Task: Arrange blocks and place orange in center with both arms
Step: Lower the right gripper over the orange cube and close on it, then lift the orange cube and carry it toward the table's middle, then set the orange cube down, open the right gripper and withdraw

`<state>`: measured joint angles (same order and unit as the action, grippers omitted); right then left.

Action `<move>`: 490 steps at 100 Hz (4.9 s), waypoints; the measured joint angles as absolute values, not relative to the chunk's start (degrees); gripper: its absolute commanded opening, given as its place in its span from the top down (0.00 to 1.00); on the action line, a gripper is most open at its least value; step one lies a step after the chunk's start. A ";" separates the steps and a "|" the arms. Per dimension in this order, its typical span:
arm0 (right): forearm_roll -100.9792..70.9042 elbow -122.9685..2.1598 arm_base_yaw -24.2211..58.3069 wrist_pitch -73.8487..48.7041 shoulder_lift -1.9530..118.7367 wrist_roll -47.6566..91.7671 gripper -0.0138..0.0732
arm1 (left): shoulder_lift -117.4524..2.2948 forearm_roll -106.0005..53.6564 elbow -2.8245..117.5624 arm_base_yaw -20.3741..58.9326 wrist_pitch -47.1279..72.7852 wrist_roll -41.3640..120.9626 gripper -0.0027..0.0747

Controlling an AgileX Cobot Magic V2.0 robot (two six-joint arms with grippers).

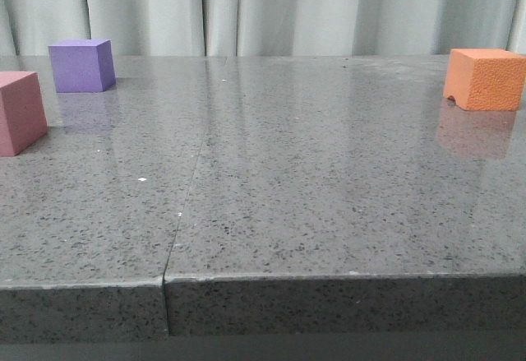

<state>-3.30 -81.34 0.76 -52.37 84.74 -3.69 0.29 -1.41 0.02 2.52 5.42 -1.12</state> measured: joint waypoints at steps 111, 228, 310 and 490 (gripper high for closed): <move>-2.69 -110.50 0.76 -70.20 115.63 -3.89 0.11 | 0.29 -1.41 0.02 2.52 5.42 -1.12 0.99; -10.06 -114.21 1.82 -70.74 117.33 -4.05 0.36 | 0.29 -1.41 0.02 2.52 5.42 -1.12 0.99; -10.83 -120.68 24.92 -71.25 121.32 -24.84 0.36 | 0.29 -1.41 0.02 2.52 5.42 -1.12 0.99; -10.63 -118.73 26.53 -71.38 110.09 -16.01 0.92 | 0.29 -1.41 0.02 2.52 5.42 -1.12 0.99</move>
